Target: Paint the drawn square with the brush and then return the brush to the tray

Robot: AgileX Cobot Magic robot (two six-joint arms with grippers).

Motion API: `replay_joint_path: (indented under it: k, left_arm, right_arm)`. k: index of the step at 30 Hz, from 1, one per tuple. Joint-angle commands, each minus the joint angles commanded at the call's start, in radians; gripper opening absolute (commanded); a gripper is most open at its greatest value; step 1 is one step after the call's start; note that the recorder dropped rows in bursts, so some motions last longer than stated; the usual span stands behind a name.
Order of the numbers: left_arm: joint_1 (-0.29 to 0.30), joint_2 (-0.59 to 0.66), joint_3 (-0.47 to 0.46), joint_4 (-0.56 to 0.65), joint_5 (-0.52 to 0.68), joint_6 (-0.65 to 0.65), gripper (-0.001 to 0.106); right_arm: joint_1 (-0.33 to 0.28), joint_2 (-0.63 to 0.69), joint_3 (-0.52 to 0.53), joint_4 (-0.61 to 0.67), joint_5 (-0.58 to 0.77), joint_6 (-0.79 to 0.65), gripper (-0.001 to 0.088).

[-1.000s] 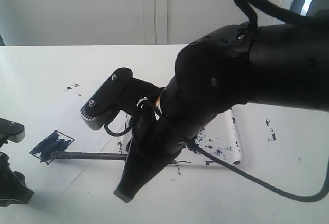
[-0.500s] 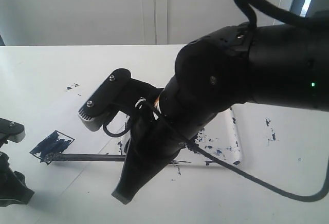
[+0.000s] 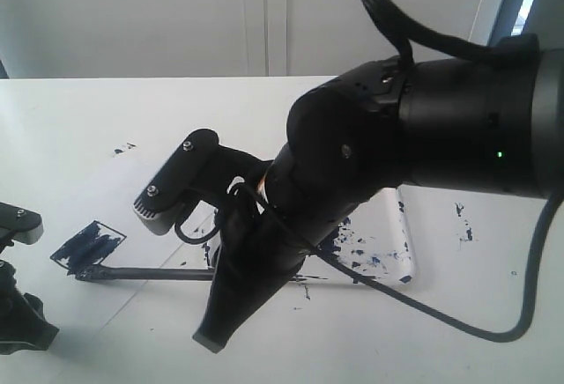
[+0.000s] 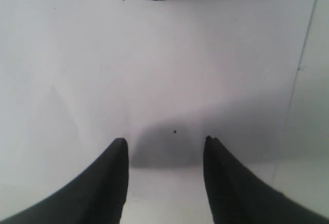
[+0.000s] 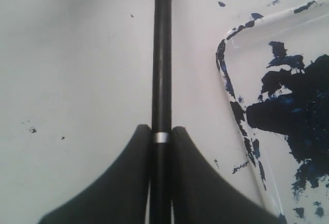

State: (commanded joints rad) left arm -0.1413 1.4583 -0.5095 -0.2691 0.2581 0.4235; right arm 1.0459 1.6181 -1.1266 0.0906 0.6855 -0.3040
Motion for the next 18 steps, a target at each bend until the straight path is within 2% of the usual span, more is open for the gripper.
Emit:
replay_joint_path:
  k: [3,18]
  left_arm:
    - [0.000,0.000,0.000,0.000,0.000,0.000,0.051]
    - [0.000,0.002,-0.017,-0.007,-0.061,0.010,0.051]
  right_arm:
    - [0.000,0.000,0.000,-0.032,-0.006,0.023,0.0000]
    - [0.000,0.000,0.000,-0.029,-0.005,0.023,0.0000]
